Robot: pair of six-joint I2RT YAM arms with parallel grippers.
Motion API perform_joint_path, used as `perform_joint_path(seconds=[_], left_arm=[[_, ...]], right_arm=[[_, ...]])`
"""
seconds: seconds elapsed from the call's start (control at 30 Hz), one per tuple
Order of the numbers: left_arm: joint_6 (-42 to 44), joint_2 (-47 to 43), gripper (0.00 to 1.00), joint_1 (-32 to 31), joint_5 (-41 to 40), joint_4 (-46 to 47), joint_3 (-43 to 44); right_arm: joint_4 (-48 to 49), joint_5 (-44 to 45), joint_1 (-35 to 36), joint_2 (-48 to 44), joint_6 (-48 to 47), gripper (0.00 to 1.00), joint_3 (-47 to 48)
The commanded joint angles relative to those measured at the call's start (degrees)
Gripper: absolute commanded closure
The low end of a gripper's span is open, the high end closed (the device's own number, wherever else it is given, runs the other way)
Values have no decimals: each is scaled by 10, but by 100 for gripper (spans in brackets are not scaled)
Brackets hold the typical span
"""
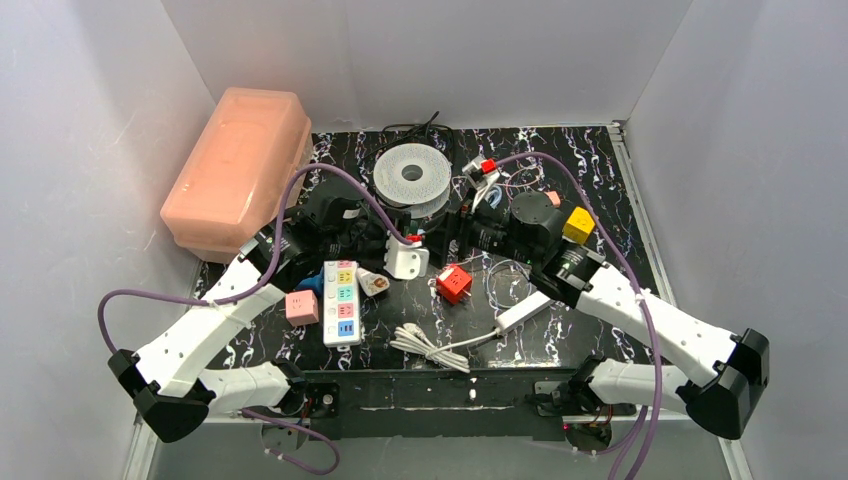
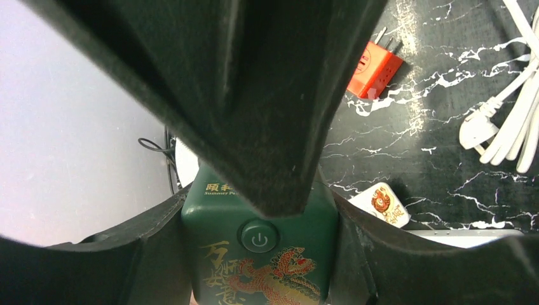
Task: Pull the plug off the socket
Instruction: Remove the plug from the socket.
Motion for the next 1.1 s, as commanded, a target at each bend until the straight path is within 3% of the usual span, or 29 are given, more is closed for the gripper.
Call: perform_joint_path(seconds=[0.0,0.3,0.73,0.87,0.93,0.97,1.03,1.07], left_arm=[[-35,-7,100,-2,8,24,6],[-34,-9,100,-7,3,35,13],[-18,-11,100,-11,-24,82,10],[-18,-12,100,-11,-23,83,9],[-18,-13,100,-12,-20,83,11],[-18,-13,99,-11,-19,83,11],[-19,-14,76,-12,-18,85,11],[-19,-16,70,-11,-17,86,11]], right_arm=[[102,-7,4,12,9,10,6],[149,-1,4,47,35,10,4],[172,-48,5,99,70,37,27],[158,-48,5,100,68,59,27],[153,-50,5,99,68,80,28],[151,-50,5,98,68,97,28],[148,-51,5,95,70,99,28],[146,-53,4,92,70,99,27]])
